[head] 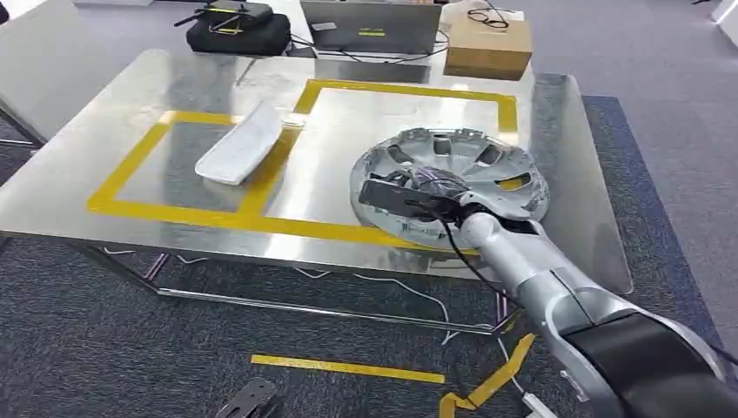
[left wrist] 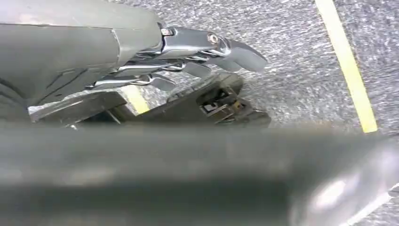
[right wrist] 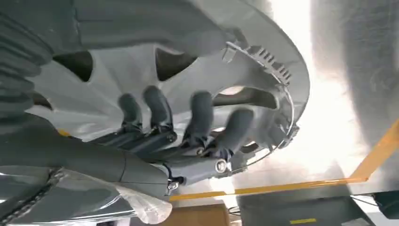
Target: Take the parts from the cabinet and place them on the table.
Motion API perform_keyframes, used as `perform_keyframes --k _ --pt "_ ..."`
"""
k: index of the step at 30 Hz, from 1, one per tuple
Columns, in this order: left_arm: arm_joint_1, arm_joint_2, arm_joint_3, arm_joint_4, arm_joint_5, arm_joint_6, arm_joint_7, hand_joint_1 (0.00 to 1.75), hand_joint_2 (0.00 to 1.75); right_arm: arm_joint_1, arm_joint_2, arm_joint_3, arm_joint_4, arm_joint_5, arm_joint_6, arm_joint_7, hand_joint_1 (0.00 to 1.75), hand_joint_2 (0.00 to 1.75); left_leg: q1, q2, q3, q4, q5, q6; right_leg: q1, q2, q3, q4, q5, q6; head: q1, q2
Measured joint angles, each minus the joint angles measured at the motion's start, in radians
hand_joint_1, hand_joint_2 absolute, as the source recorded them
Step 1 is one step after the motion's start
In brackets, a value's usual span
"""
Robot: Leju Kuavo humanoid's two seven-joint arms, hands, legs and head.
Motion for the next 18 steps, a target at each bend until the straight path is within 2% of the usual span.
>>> perform_keyframes --k 17,18 --pt "0.0 -0.002 -0.002 0.0 0.005 0.0 -0.002 0.0 1.75 0.0 0.004 0.003 0.018 0.001 -0.001 -0.001 0.0 0.0 0.0 0.0 0.0 0.0 0.0 0.0 0.0 0.0 0.0 0.0 0.0 0.0 0.0 0.0" --pt "0.0 -0.002 -0.002 0.0 0.005 0.0 -0.002 0.0 0.0 0.0 0.004 0.003 0.018 0.001 -0.002 -0.001 0.0 0.0 0.0 0.0 0.0 0.0 0.0 0.0 0.0 0.0 0.0 0.0 0.0 0.0 0.0 0.0"
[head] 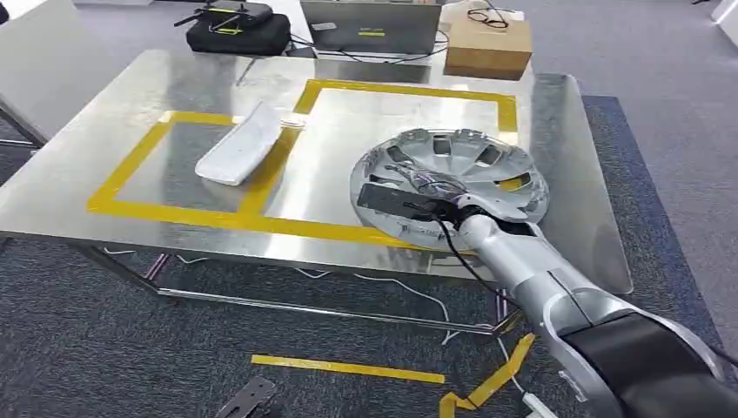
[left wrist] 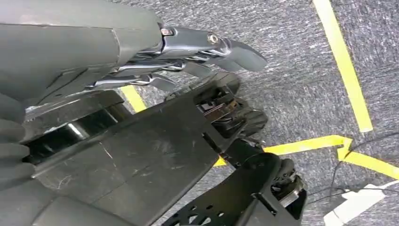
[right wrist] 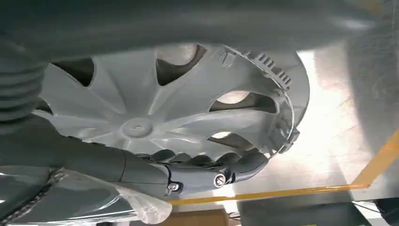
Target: Take the parts from the cabinet and place them on the table.
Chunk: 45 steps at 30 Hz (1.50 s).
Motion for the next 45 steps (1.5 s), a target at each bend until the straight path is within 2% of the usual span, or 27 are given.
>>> perform_keyframes --k 9,13,17,20,23,27,33,38,41,45 --pt "0.0 0.0 -0.002 0.0 0.004 0.005 -0.003 0.0 0.0 0.0 0.0 0.0 -0.001 -0.005 -0.013 -0.003 0.0 0.0 0.0 0.0 0.0 0.0 0.0 0.0 0.0 0.0 0.0 0.0 0.0 0.0 0.0 0.0" --pt "0.003 0.0 -0.002 0.0 0.02 0.023 -0.013 0.0 0.0 0.007 0.0 -0.003 -0.05 -0.043 -0.034 -0.034 0.0 0.0 0.0 0.0 0.0 0.0 0.0 0.0 0.0 0.0 0.0 0.0 0.0 0.0 0.0 0.0" --pt "0.021 -0.006 -0.002 0.0 0.045 0.073 -0.033 0.0 0.0 0.087 -0.002 -0.027 -0.279 -0.127 -0.025 -0.047 0.0 0.0 0.0 0.0 0.0 0.0 0.0 0.0 0.0 0.0 -0.001 0.0 0.0 0.0 0.0 0.0" --pt "0.037 -0.008 0.0 0.0 0.066 0.09 -0.04 0.0 0.0 0.189 -0.014 -0.039 -0.519 -0.158 -0.037 -0.049 0.0 0.0 0.0 0.0 0.0 0.0 -0.001 -0.001 0.0 0.0 -0.001 0.0 -0.001 -0.001 0.0 0.0" --pt "0.048 -0.007 0.002 0.0 0.084 0.095 -0.06 0.0 0.0 0.308 -0.037 -0.047 -0.743 -0.147 -0.076 -0.066 0.0 0.0 0.0 0.0 0.0 0.0 -0.002 -0.001 0.0 0.0 -0.001 -0.001 -0.003 -0.001 0.0 0.0" --pt "0.055 -0.006 0.007 0.0 0.095 0.099 -0.071 0.0 0.0 0.444 -0.07 -0.047 -0.957 -0.102 -0.11 -0.077 0.0 0.0 0.0 0.0 0.0 0.0 -0.003 -0.001 0.0 0.0 -0.001 -0.001 -0.003 -0.001 0.0 0.0" --pt "0.059 -0.006 0.011 0.0 0.111 0.109 -0.08 0.0 0.0 0.569 -0.098 -0.046 -1.115 -0.064 -0.161 -0.091 0.0 0.0 0.0 0.0 0.001 0.0 -0.003 -0.001 0.0 0.0 0.0 -0.001 -0.002 -0.001 0.0 0.0" --pt "0.065 -0.006 0.027 0.0 0.134 0.117 -0.097 0.0 0.0 0.692 -0.114 -0.046 -1.207 -0.026 -0.237 -0.112 0.0 0.0 0.0 0.0 0.001 0.0 -0.003 -0.001 0.0 0.0 0.0 -0.001 -0.003 -0.001 0.0 0.0" --pt "0.074 -0.005 0.042 0.0 0.155 0.127 -0.112 0.0 0.0 0.803 -0.115 -0.051 -1.274 -0.005 -0.294 -0.143 0.0 0.0 0.0 0.0 0.0 0.0 -0.004 -0.001 0.0 -0.001 0.0 -0.001 -0.004 -0.001 0.0 0.0" --pt "0.087 -0.003 0.062 0.0 0.171 0.13 -0.129 0.0 0.0 0.941 -0.114 -0.051 -1.345 -0.005 -0.335 -0.175 0.0 0.0 0.0 0.0 0.0 0.0 -0.006 -0.002 0.0 0.0 0.0 -0.001 -0.005 -0.001 0.0 0.0"
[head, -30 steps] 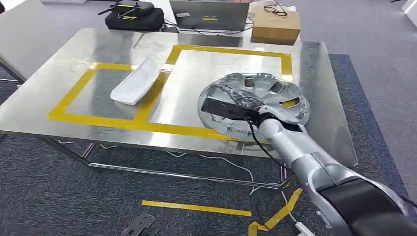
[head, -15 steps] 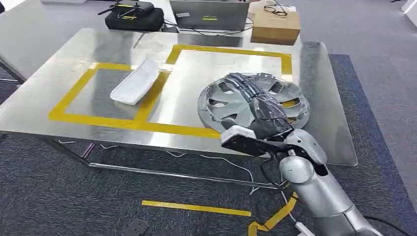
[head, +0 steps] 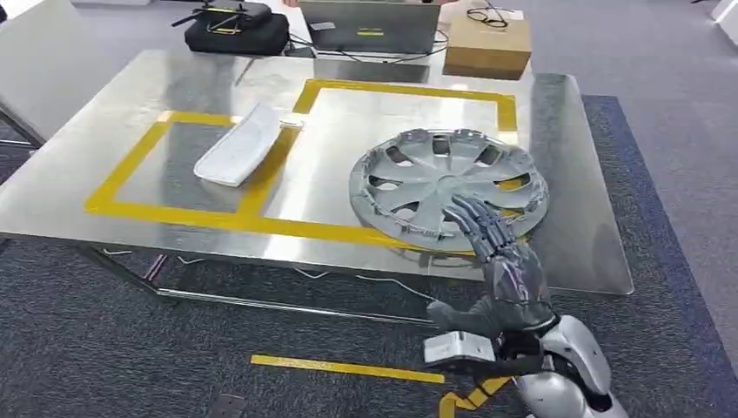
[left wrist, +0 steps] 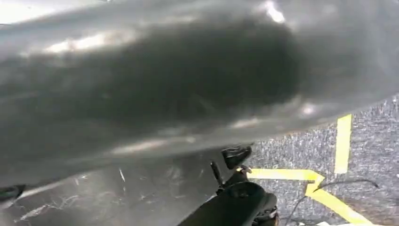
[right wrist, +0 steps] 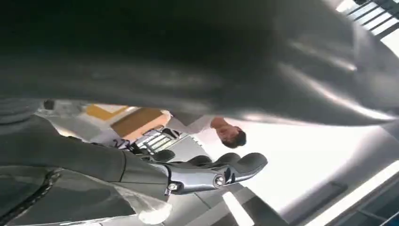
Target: Take the parts from the cabinet and place them on the table.
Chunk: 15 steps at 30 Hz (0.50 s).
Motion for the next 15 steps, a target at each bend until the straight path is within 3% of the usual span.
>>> perform_keyframes --k 5,11,12,13,15 --pt "0.007 0.0 0.018 0.0 0.012 0.0 -0.01 0.0 0.0 0.092 0.006 0.0 -0.041 -0.013 -0.003 -0.009 0.0 0.0 0.0 0.0 0.0 0.0 0.0 0.0 0.0 0.0 0.0 0.0 0.0 0.0 0.0 0.0" --pt "0.013 0.002 0.032 0.0 0.017 -0.001 -0.014 0.0 0.0 0.152 0.045 0.0 -0.053 -0.077 0.015 -0.029 0.0 0.0 -0.001 0.0 0.005 -0.01 0.004 0.015 -0.001 0.0 0.007 -0.009 0.005 0.011 -0.001 0.0" --pt "0.015 -0.002 0.035 0.0 0.018 -0.001 -0.014 0.0 0.0 0.161 0.051 0.0 -0.059 -0.085 0.016 -0.032 0.0 0.0 0.009 0.003 0.017 -0.027 0.013 0.017 -0.002 0.0 0.0 -0.004 -0.005 0.012 -0.001 0.0" --pt "0.015 -0.002 0.037 0.0 0.021 -0.001 -0.015 0.0 0.0 0.166 0.055 0.0 -0.062 -0.091 0.017 -0.036 0.0 0.0 0.01 0.004 0.024 -0.037 0.016 0.021 0.0 -0.001 -0.012 0.029 -0.031 0.016 0.004 0.0" --pt "0.016 -0.003 0.041 0.0 0.022 -0.001 -0.015 0.0 0.0 0.173 0.061 0.0 -0.063 -0.096 0.023 -0.037 0.0 0.0 0.012 0.006 0.024 -0.038 0.017 0.022 -0.006 -0.002 -0.082 0.182 -0.106 0.025 0.006 0.0"
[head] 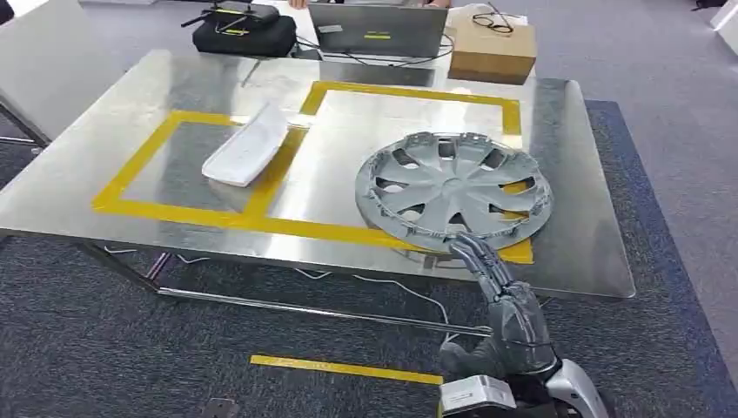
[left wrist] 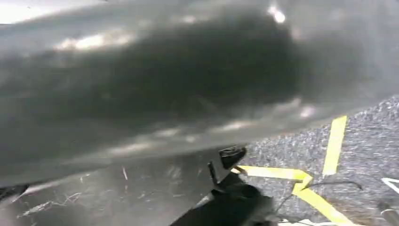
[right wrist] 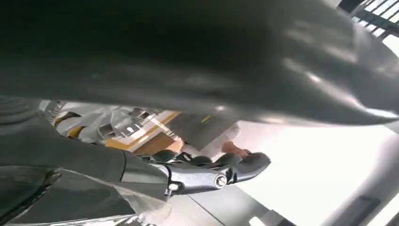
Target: Take the parts from the cabinet and place them on the table.
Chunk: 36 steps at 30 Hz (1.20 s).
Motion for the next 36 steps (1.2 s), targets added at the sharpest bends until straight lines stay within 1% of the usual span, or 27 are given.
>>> perform_keyframes --k 1,2,3,4,6,7,8,11,13,14,16,17,18,19,21,22,23,25,26,27,28,29,31,32,33,34,36 --pt "0.001 0.0 0.002 0.0 0.0 0.0 0.0 0.0 0.0 0.008 0.001 0.0 0.0 -0.002 0.0 0.0 0.0 0.0 0.0 0.001 0.0 0.0 -0.001 -0.001 -0.004 0.0 -0.036 0.072 -0.028 0.004 0.0 0.0" --pt "0.003 0.0 0.003 0.0 0.0 0.0 0.0 0.0 0.0 0.013 0.001 -0.001 0.0 -0.004 0.001 0.0 0.0 0.0 0.0 0.001 0.0 0.0 -0.001 -0.002 -0.007 -0.001 -0.058 0.115 -0.035 0.008 0.0 0.0" --pt "0.005 0.0 0.003 0.0 0.002 0.0 0.0 0.0 0.0 0.017 0.002 -0.001 0.0 -0.005 0.001 0.0 0.0 0.0 0.002 0.001 0.001 0.0 -0.003 -0.004 -0.01 -0.001 -0.055 0.103 -0.013 0.012 0.0 0.0" --pt "0.006 0.0 0.004 0.0 0.002 0.0 0.0 0.0 0.0 0.018 0.003 -0.001 0.0 -0.007 0.001 0.0 0.0 0.0 0.004 0.001 0.003 0.001 -0.005 -0.008 -0.014 -0.001 -0.03 0.051 0.025 0.017 0.0 0.0" --pt "0.006 0.0 0.004 0.0 0.002 0.0 0.0 0.0 0.0 0.025 0.009 -0.003 -0.003 -0.018 0.001 -0.004 0.0 0.0 0.011 -0.002 0.009 0.008 -0.012 -0.02 -0.022 -0.005 0.068 -0.138 0.117 0.024 0.0 0.0" --pt "0.006 0.0 0.005 0.0 0.002 0.0 0.0 0.0 0.0 0.026 0.011 -0.005 -0.004 -0.023 0.002 -0.006 0.0 0.0 0.007 -0.003 0.008 0.013 -0.017 -0.031 -0.019 -0.005 0.094 -0.182 0.101 0.028 0.001 0.0" --pt "0.005 0.0 0.005 0.0 0.002 0.0 0.0 0.0 0.0 0.027 0.014 -0.005 -0.005 -0.026 0.004 -0.008 0.0 0.0 0.004 -0.004 0.003 0.025 -0.02 -0.038 -0.018 0.001 0.101 -0.192 0.103 0.008 0.003 0.0" --pt "0.006 0.0 0.008 0.0 0.002 0.0 0.001 0.0 0.0 0.039 0.023 -0.01 -0.007 -0.035 0.013 -0.012 0.0 0.0 0.008 -0.003 0.005 0.02 -0.015 -0.051 -0.012 0.003 0.097 -0.184 0.104 -0.015 0.0 0.0" --pt "0.005 0.0 0.01 0.0 0.002 0.0 0.001 0.0 0.0 0.04 0.029 -0.011 -0.007 -0.039 0.014 -0.013 0.0 0.0 0.011 -0.001 -0.007 0.055 -0.05 -0.062 -0.017 0.0 0.1 -0.188 0.107 -0.029 -0.003 0.0" --pt "0.005 0.0 0.011 0.0 0.002 0.0 0.001 0.0 0.0 0.04 0.033 -0.011 -0.007 -0.04 0.014 -0.013 0.0 0.0 0.011 -0.001 -0.036 0.121 -0.089 -0.066 -0.016 -0.002 0.099 -0.188 0.107 -0.035 -0.005 0.0" --pt "0.006 0.0 0.011 0.0 0.002 0.0 0.001 0.0 0.0 0.043 0.034 -0.013 -0.007 -0.04 0.016 -0.014 0.0 0.0 0.011 -0.001 -0.109 0.283 -0.161 -0.069 -0.013 -0.005 0.097 -0.188 0.108 -0.038 -0.005 0.0" --pt "0.007 0.0 0.011 0.0 0.002 0.0 0.001 0.0 0.0 0.044 0.034 -0.013 -0.007 -0.041 0.016 -0.014 0.0 0.0 0.011 -0.001 -0.132 0.335 -0.171 -0.068 -0.011 -0.005 0.097 -0.188 0.108 -0.039 -0.005 0.0" --pt "0.008 0.0 0.012 0.0 0.002 0.0 0.002 0.0 0.0 0.044 0.034 -0.014 -0.007 -0.042 0.016 -0.014 0.0 0.0 0.011 -0.001 -0.13 0.333 -0.157 -0.065 -0.009 -0.005 0.097 -0.188 0.108 -0.039 -0.005 0.0" --pt "0.008 0.0 0.013 0.0 0.002 0.0 0.003 0.0 0.0 0.044 0.035 -0.014 -0.007 -0.042 0.016 -0.014 0.0 0.0 0.01 -0.001 -0.111 0.291 -0.124 -0.06 -0.007 -0.004 0.098 -0.188 0.108 -0.039 -0.005 0.0" --pt "0.007 0.0 0.014 0.0 0.0 0.0 0.004 0.0 0.0 0.045 0.037 -0.015 -0.007 -0.043 0.017 -0.014 0.0 0.0 0.007 -0.001 -0.024 0.112 -0.033 -0.044 -0.004 -0.002 0.102 -0.188 0.108 -0.039 -0.005 0.0" --pt "0.007 0.001 0.015 0.0 0.0 0.001 0.005 0.0 0.0 0.045 0.039 -0.016 -0.007 -0.043 0.017 -0.015 0.0 0.0 0.002 -0.001 0.008 0.043 -0.021 -0.034 -0.004 -0.003 0.102 -0.188 0.109 -0.039 -0.004 0.0" --pt "0.006 0.0 0.016 0.0 -0.001 0.001 0.006 0.0 0.0 0.045 0.041 -0.017 -0.007 -0.045 0.017 -0.015 0.0 0.0 0.0 -0.001 0.016 0.023 -0.027 -0.034 0.003 -0.003 0.097 -0.183 0.108 -0.034 -0.004 0.0" --pt "0.007 0.0 0.017 0.0 -0.002 0.002 0.008 0.0 0.0 0.047 0.042 -0.017 -0.007 -0.047 0.017 -0.016 0.0 0.0 -0.003 -0.002 0.009 0.027 -0.026 -0.035 -0.002 -0.004 0.092 -0.186 0.114 -0.025 -0.003 0.0" --pt "0.01 0.001 0.018 0.0 -0.003 0.003 0.01 0.0 0.0 0.047 0.042 -0.018 -0.007 -0.048 0.017 -0.016 0.0 0.0 -0.004 -0.002 0.009 0.025 -0.024 -0.032 -0.003 -0.004 0.094 -0.19 0.117 -0.019 -0.003 0.0" --pt "0.01 0.0 0.018 0.0 -0.004 0.003 0.01 0.0 0.0 0.047 0.042 -0.018 -0.008 -0.049 0.017 -0.018 0.0 0.0 0.002 0.0 0.011 0.011 -0.014 -0.026 0.0 -0.003 0.095 -0.189 0.115 -0.012 -0.004 0.0" --pt "0.008 -0.001 0.018 0.0 -0.006 0.003 0.01 0.0 0.0 0.048 0.043 -0.019 -0.008 -0.05 0.018 -0.019 0.0 0.0 0.006 0.002 0.012 0.006 -0.009 -0.023 -0.002 -0.004 0.08 -0.173 0.094 -0.008 -0.002 0.0" --pt "0.006 -0.002 0.018 0.0 -0.009 0.003 0.01 0.0 0.0 0.047 0.043 -0.019 -0.008 -0.051 0.018 -0.021 0.0 0.0 0.007 0.001 0.008 0.006 -0.006 -0.018 -0.003 -0.004 0.061 -0.125 0.057 -0.006 0.003 0.0" --pt "0.008 -0.002 0.019 0.0 -0.01 0.003 0.012 0.0 0.0 0.049 0.042 -0.019 -0.008 -0.053 0.019 -0.021 0.0 0.0 0.005 0.004 0.001 0.006 -0.004 -0.014 -0.004 -0.005 -0.008 0.039 -0.025 0.002 0.002 0.0" --pt "0.009 -0.002 0.019 0.0 -0.01 0.003 0.013 0.0 0.0 0.049 0.042 -0.019 -0.008 -0.053 0.02 -0.022 0.0 0.0 0.004 0.006 -0.002 0.007 -0.002 -0.014 -0.004 -0.005 -0.035 0.103 -0.046 0.004 0.003 0.0" --pt "0.01 -0.001 0.019 0.0 -0.01 0.003 0.013 0.0 0.0 0.05 0.042 -0.019 -0.007 -0.053 0.021 -0.022 0.0 0.0 0.004 0.007 -0.003 0.007 0.0 -0.014 -0.005 -0.005 -0.039 0.117 -0.041 0.005 0.002 0.0" --pt "0.01 -0.001 0.019 0.0 -0.011 0.003 0.013 0.0 0.0 0.05 0.043 -0.019 -0.007 -0.054 0.021 -0.022 0.0 0.0 0.004 0.007 -0.003 0.007 0.001 -0.015 -0.005 -0.005 -0.016 0.081 -0.013 0.005 0.002 0.0" --pt "0.009 -0.002 0.019 0.0 -0.011 0.003 0.013 0.0 0.0 0.049 0.042 -0.019 -0.007 -0.054 0.021 -0.023 0.0 0.0 0.004 0.006 -0.002 0.009 0.002 -0.017 -0.005 -0.006 0.085 -0.102 0.074 0.001 0.003 0.0"
